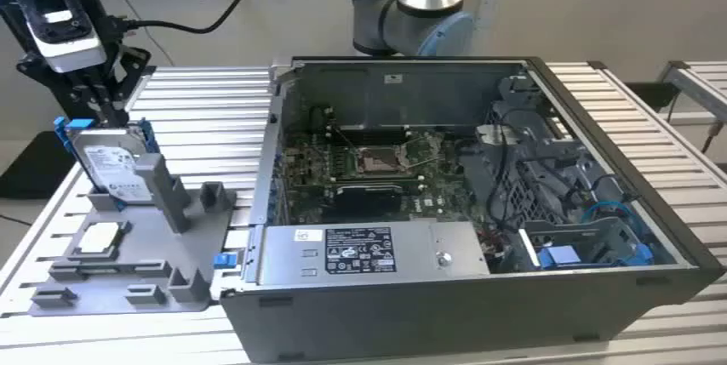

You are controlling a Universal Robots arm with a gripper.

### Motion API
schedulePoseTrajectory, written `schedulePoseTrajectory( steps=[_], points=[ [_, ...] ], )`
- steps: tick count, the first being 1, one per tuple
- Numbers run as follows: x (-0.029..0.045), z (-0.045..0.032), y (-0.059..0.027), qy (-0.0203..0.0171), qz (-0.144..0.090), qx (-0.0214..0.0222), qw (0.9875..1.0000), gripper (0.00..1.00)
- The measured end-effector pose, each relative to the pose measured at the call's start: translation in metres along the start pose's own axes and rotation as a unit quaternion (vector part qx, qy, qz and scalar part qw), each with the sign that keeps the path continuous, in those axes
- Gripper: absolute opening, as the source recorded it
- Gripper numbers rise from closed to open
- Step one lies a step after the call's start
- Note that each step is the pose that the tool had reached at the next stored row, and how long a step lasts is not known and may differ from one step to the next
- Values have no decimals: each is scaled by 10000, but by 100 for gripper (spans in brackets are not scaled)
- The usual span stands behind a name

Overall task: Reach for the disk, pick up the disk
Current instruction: 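Reach for the disk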

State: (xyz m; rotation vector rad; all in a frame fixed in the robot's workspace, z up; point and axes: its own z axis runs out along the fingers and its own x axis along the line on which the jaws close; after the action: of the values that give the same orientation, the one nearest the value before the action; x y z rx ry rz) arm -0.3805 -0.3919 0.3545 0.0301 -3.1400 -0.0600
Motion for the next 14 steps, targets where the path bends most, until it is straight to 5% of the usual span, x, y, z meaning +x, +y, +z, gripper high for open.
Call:
schedulePoseTrajectory(
  steps=[14],
  points=[
    [0,0,5,0,1,0,10000,0]
  ],
)
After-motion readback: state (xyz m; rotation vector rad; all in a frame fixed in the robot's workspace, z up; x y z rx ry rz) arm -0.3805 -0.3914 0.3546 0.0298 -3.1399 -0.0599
